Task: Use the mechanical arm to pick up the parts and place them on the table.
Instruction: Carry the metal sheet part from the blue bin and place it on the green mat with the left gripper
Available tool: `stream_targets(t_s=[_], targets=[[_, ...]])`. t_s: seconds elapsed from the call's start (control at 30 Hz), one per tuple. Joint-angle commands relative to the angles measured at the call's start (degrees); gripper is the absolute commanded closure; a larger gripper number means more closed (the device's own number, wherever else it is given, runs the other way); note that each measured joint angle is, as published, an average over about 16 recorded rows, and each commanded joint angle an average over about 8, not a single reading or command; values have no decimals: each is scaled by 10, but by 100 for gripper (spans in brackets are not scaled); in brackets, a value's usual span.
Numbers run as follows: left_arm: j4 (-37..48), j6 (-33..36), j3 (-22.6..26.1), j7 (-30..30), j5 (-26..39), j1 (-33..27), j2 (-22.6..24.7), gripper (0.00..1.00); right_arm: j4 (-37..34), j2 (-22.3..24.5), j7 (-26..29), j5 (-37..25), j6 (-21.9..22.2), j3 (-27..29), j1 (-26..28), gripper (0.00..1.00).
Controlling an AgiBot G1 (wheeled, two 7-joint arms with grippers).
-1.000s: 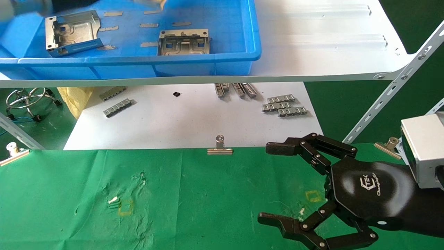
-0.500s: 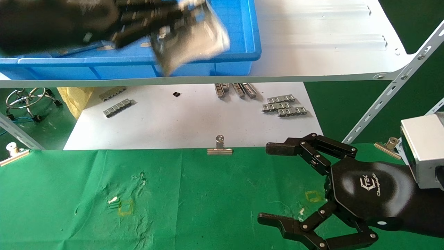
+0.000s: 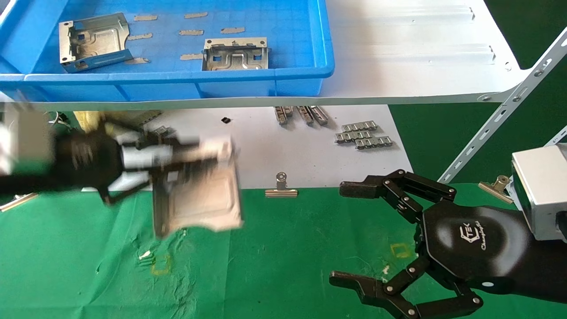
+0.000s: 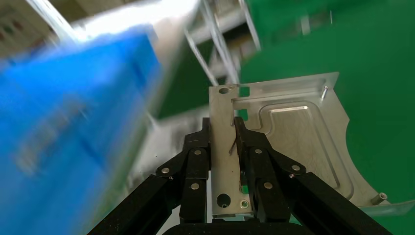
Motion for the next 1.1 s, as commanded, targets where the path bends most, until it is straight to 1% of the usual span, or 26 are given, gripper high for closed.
stream_targets(t_s=[0.03, 0.2, 0.37, 0.53, 0.7, 0.83, 0.97, 1.0, 1.1], targets=[[0, -4, 22, 33, 7, 21, -14, 100, 0, 0, 0, 0, 0, 0, 0, 0], [79, -35, 53, 135, 65, 27, 5, 100, 0, 0, 0, 0, 0, 0, 0, 0], [150, -59, 69, 197, 97, 30, 27, 100, 0, 0, 0, 0, 0, 0, 0, 0], [202, -50, 73, 219, 103, 27, 38, 100, 0, 0, 0, 0, 0, 0, 0, 0], [239, -24, 64, 224, 89, 20, 38, 100, 0, 0, 0, 0, 0, 0, 0, 0], [251, -2, 58, 227, 77, 19, 31, 100, 0, 0, 0, 0, 0, 0, 0, 0], [244, 6, 62, 240, 78, 25, 23, 99, 0, 0, 0, 0, 0, 0, 0, 0], [241, 7, 64, 245, 79, 26, 22, 92, 0, 0, 0, 0, 0, 0, 0, 0], [231, 7, 69, 262, 81, 32, 20, 55, 0, 0, 0, 0, 0, 0, 0, 0]])
